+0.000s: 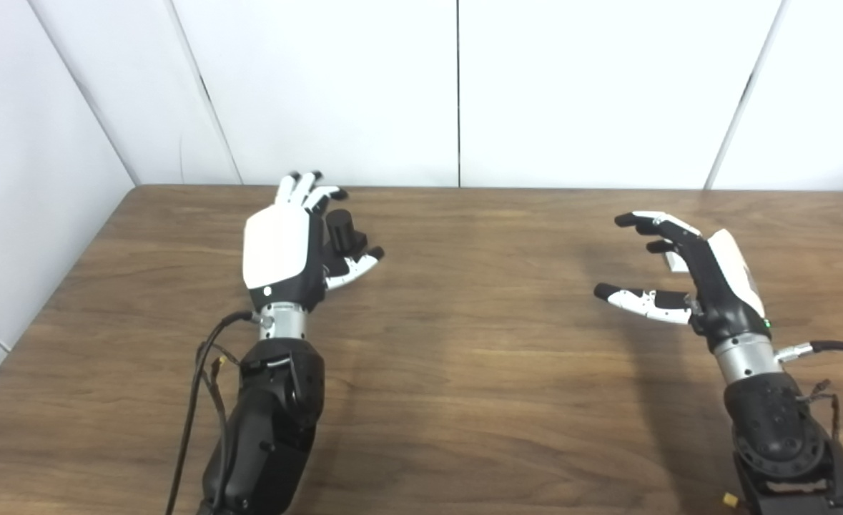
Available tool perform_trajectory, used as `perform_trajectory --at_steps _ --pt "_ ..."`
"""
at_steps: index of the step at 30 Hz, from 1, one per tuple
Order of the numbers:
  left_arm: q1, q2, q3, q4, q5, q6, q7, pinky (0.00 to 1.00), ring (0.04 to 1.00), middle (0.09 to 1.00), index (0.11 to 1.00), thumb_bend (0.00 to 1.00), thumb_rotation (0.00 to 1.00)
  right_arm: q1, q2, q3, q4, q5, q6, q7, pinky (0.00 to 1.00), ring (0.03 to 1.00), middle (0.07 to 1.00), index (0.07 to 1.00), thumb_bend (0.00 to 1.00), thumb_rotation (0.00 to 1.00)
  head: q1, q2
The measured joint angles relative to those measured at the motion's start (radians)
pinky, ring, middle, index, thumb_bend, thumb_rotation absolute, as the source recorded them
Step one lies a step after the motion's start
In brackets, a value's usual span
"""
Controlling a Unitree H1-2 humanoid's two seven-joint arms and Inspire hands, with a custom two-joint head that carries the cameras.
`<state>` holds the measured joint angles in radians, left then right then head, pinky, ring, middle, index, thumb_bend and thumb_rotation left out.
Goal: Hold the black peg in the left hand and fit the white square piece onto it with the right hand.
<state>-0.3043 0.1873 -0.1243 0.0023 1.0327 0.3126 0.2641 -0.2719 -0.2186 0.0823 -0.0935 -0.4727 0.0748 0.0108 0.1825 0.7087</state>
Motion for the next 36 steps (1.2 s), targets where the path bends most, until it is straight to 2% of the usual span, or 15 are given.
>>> perform_trajectory --at_steps 6,13,23,28,31,36 --pt "-0.039 0.016 0.002 0.056 0.037 0.074 -0.005 0.86 0.993 0.945 0.729 0.74 0.41 0.001 0.000 0.000 0.000 0.000 0.000 -0.001 0.73 0.806 0.808 0.730 0.71 0.18 -0.002 0.000" --pt "-0.088 0.041 0.012 0.090 0.064 0.148 -0.081 0.84 0.958 0.922 0.654 0.78 0.41 0.001 0.000 0.000 -0.001 0.001 0.000 -0.001 0.73 0.806 0.810 0.730 0.71 0.18 -0.005 0.002" --pt "-0.137 0.018 0.077 0.142 0.195 0.152 -0.258 0.81 0.934 0.894 0.584 0.88 0.53 0.005 0.000 -0.001 -0.004 0.002 0.001 -0.001 0.75 0.812 0.813 0.732 0.71 0.20 -0.018 0.006" --pt "-0.142 0.018 0.076 0.167 0.198 0.152 -0.325 0.76 0.872 0.865 0.560 0.89 0.55 0.005 0.000 -0.001 -0.005 -0.001 0.001 -0.001 0.74 0.810 0.813 0.730 0.71 0.20 -0.020 0.006" --pt "-0.155 0.019 0.077 0.167 0.191 0.152 -0.391 0.67 0.817 0.838 0.556 0.91 0.55 0.005 0.002 -0.001 -0.007 -0.001 0.002 -0.001 0.74 0.808 0.811 0.724 0.71 0.20 -0.018 0.006" --pt "-0.178 0.023 0.073 0.167 0.195 0.153 -0.482 0.65 0.808 0.835 0.563 0.92 0.56 0.005 0.003 -0.001 -0.007 -0.004 0.002 -0.002 0.72 0.802 0.810 0.724 0.71 0.19 -0.018 0.008"
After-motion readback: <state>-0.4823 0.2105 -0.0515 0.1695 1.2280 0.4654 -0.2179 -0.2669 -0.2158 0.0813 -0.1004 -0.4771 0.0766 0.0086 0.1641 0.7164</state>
